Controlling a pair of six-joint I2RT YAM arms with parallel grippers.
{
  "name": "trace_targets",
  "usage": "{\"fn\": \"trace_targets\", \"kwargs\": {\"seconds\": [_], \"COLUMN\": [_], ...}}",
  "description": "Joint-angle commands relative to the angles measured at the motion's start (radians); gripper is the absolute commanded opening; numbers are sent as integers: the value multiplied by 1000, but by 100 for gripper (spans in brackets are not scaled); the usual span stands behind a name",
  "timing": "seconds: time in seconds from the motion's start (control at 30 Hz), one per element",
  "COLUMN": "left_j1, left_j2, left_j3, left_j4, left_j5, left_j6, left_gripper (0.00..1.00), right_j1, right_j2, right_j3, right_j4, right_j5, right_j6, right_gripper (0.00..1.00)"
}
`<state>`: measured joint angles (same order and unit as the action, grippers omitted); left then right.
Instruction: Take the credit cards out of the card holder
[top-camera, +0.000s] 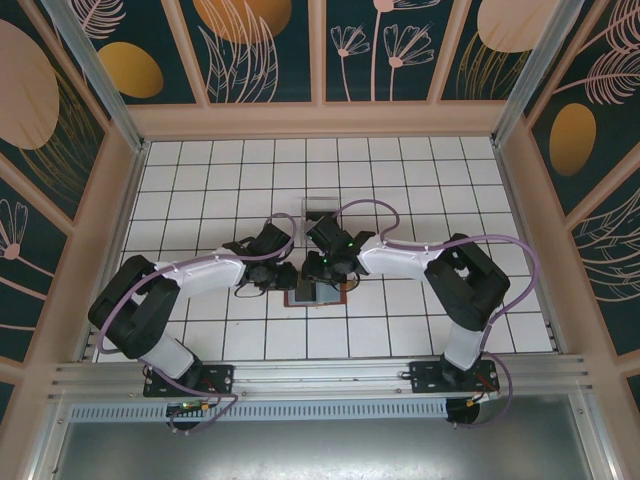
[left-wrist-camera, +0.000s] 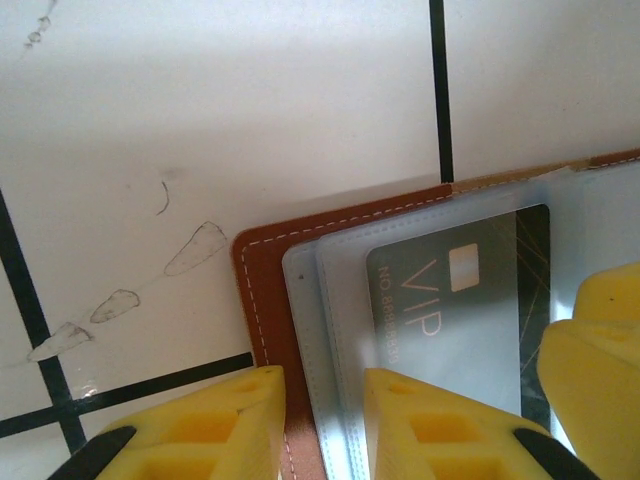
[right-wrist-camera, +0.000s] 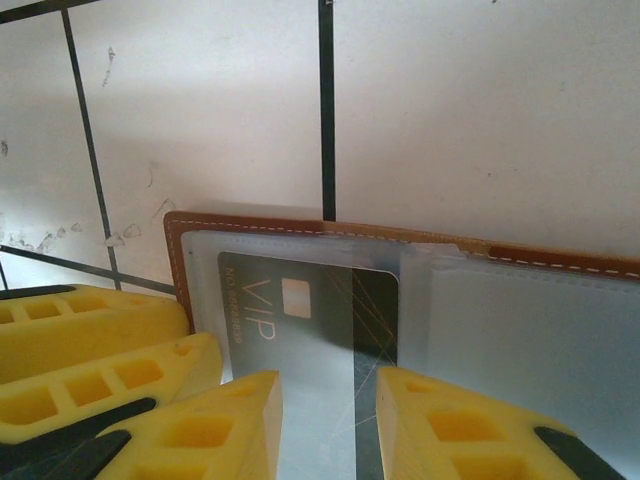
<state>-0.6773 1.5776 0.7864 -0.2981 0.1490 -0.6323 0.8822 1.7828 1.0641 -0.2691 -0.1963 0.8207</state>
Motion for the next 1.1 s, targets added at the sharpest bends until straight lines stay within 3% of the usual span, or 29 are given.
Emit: {"fn": "trace_targets", "kwargs": {"seconds": [0.0,0.47,1.07], "left_j1": [-5,-6,-6], "left_j2": [18,28,30], "left_j3": [-28,-56,-66], "left_j4": [-24,-19,-22], "left_j5": [-15,-19,-17], "left_j6": [17,14,14], "left_gripper": [27,27,27], "right_j1": [-7,-15,-50], "right_j2": [16,41,-65], "right_j3": [-24,-96,-260], "right_j4": [14,126,446], "right_j5": [-1,-48,-220], "right_j6": [-11,-9,47], "right_gripper": [31,28,19]}}
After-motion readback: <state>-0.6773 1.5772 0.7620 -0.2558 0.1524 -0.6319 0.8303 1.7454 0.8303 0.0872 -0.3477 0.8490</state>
